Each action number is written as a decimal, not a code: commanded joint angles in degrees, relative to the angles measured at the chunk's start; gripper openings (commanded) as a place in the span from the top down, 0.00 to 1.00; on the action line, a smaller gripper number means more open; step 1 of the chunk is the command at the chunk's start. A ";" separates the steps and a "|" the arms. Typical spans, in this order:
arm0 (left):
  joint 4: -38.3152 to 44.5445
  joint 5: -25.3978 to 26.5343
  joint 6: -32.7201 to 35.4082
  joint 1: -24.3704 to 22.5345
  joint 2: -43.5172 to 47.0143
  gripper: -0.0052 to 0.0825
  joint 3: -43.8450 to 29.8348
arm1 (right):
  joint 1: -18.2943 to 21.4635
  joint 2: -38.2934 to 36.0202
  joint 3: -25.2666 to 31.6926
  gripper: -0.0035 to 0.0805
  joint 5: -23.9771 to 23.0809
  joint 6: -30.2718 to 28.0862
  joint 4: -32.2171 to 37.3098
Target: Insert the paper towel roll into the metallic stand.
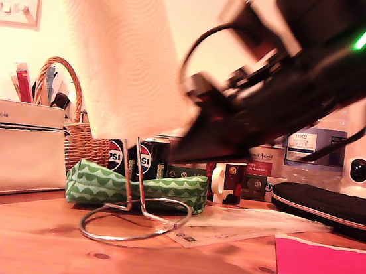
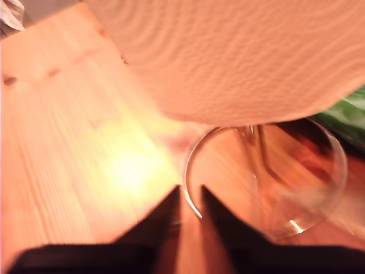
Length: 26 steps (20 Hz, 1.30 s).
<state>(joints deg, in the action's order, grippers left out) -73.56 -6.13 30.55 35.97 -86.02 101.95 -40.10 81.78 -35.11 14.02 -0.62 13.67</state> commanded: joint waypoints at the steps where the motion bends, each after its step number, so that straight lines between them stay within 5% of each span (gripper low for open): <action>1: 0.24 -0.92 0.28 0.76 -1.05 0.96 -0.46 | 0.42 -4.90 0.33 0.97 -4.35 -1.20 -5.33; 5: -0.85 -1.73 0.28 3.10 -2.51 0.96 -0.46 | 1.18 -15.96 0.31 0.97 -12.70 -2.49 -16.33; 11: -2.71 -4.50 0.59 7.63 -3.61 0.96 -0.46 | 3.43 -27.65 0.31 0.97 -15.10 -4.26 -22.62; 23: -2.67 -3.87 1.33 12.44 -3.67 0.96 -0.46 | 4.61 -29.33 0.31 0.97 -15.06 -4.81 -24.28; 26: -2.49 -3.89 1.31 12.44 -3.67 0.90 -0.46 | 4.61 -29.33 0.31 0.97 -15.06 -4.79 -24.72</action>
<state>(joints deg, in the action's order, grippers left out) -76.66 -9.45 31.73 48.21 -88.66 102.00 -35.62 52.29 -35.11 -0.86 -5.04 -11.25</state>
